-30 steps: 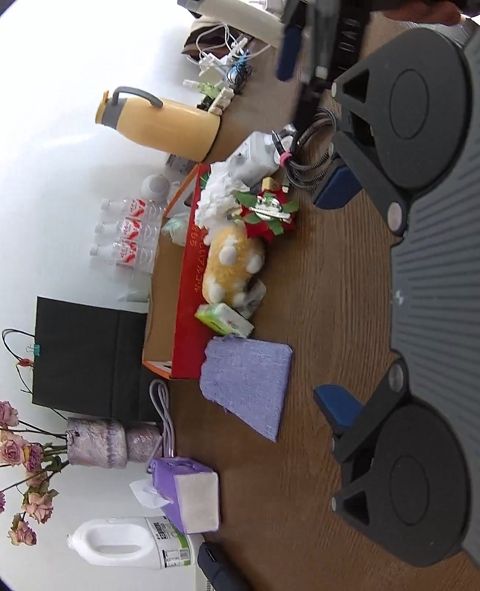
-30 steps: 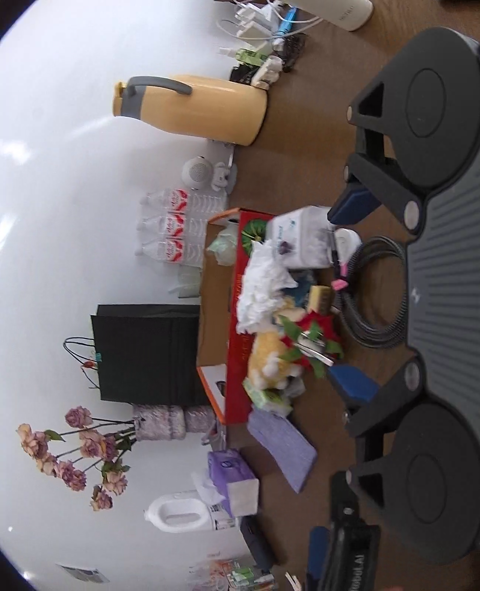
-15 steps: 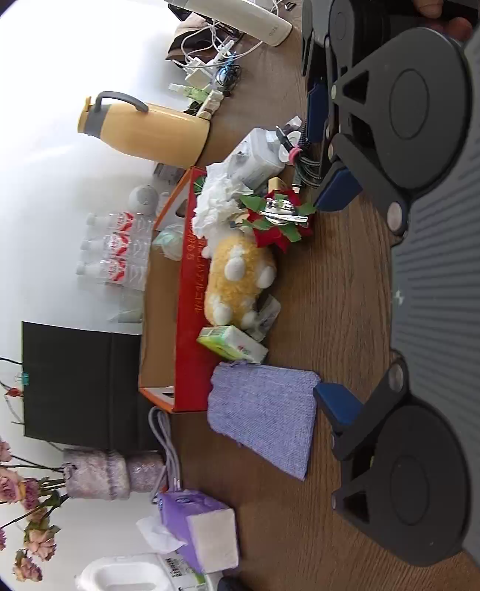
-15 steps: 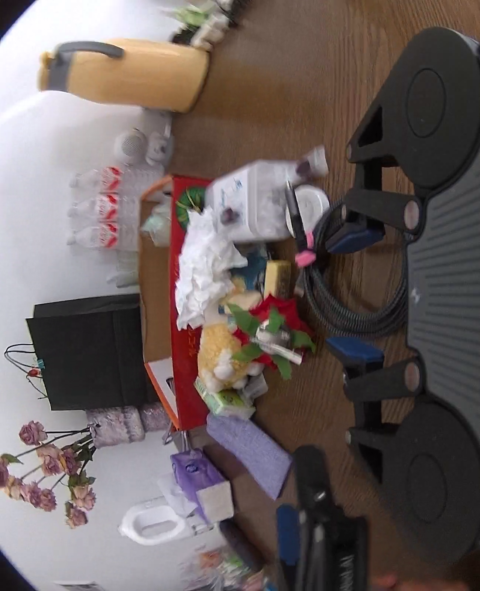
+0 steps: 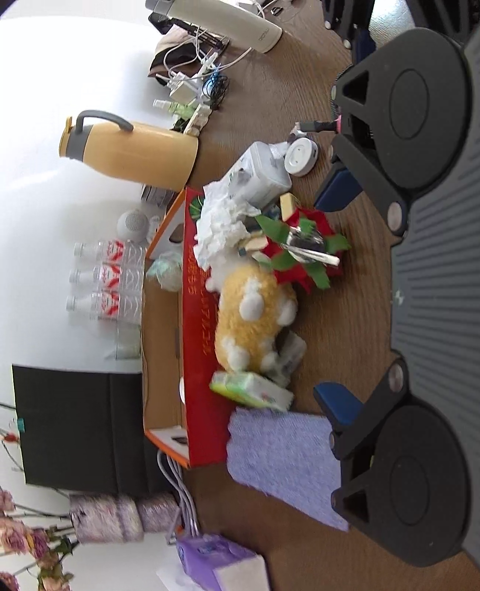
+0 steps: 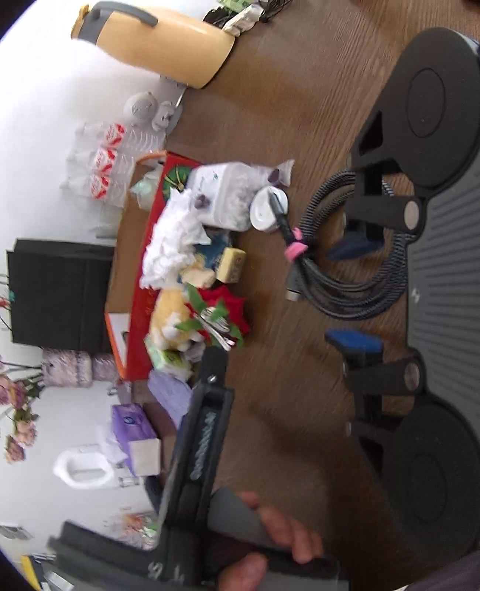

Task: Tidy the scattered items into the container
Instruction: 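Grasp the red flower ornament with the left tool while the right tool grasps the black braided cable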

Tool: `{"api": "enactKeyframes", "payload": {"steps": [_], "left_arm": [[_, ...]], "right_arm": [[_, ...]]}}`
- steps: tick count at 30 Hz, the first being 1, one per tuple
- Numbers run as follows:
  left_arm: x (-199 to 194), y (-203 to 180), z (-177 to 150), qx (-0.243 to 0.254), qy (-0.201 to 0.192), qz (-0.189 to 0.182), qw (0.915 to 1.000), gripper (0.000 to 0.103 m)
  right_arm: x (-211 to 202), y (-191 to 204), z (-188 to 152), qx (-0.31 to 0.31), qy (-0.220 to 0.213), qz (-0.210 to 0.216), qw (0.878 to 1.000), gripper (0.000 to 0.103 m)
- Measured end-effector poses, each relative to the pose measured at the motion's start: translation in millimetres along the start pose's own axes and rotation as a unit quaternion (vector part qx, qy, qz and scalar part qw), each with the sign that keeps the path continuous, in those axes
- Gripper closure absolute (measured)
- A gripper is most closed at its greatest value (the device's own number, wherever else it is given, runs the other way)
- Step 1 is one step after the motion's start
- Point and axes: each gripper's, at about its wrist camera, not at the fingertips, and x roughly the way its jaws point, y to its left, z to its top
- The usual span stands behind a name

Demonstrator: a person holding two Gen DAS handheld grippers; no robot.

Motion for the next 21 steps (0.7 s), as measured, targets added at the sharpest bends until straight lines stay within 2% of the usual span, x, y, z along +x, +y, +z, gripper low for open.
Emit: {"api": "enactKeyframes", "payload": {"steps": [3,5,6,10,12,14,15,16,18,20,21], "left_arm": [[19,-5,8,0.012,0.009,-0.025,0.9996,0.002],[34,-8,12,0.016,0.029,-0.039,0.9987,0.008],[39,-8,14,0.013,0.039,-0.044,0.9982,0.015],[53,-5,15,0.002,0.048,-0.069,0.9964,0.016],[61,-3,13,-0.007,0.055,-0.074,0.9957,0.018],[60,-4,13,-0.005,0.048,-0.074,0.9961,0.034],[59,-4,13,-0.004,0.048,-0.071,0.9963,0.047],[56,-5,12,-0.003,0.048,-0.064,0.9968,0.054],[50,-4,8,-0.004,0.049,-0.044,0.9978,0.063],[40,-5,3,-0.006,0.049,-0.023,0.9985,0.064],[34,-5,0,-0.007,0.048,-0.017,0.9987,0.064]], "right_arm": [[13,0,11,0.044,0.002,-0.029,0.999,0.053],[27,-1,14,0.068,0.017,-0.060,0.996,0.053],[30,-2,15,0.075,0.021,-0.068,0.995,0.053],[28,-5,9,0.069,0.013,-0.050,0.996,0.051],[27,-8,6,0.076,0.013,-0.034,0.996,0.033],[28,-10,6,0.085,0.008,-0.031,0.996,0.031],[29,-10,6,0.089,0.007,-0.035,0.995,0.032],[30,-10,8,0.096,0.006,-0.040,0.995,0.035],[32,-8,10,0.090,0.004,-0.057,0.994,0.061],[33,-7,11,0.077,0.004,-0.054,0.996,0.066],[32,-7,12,0.072,0.005,-0.048,0.996,0.079]]}}
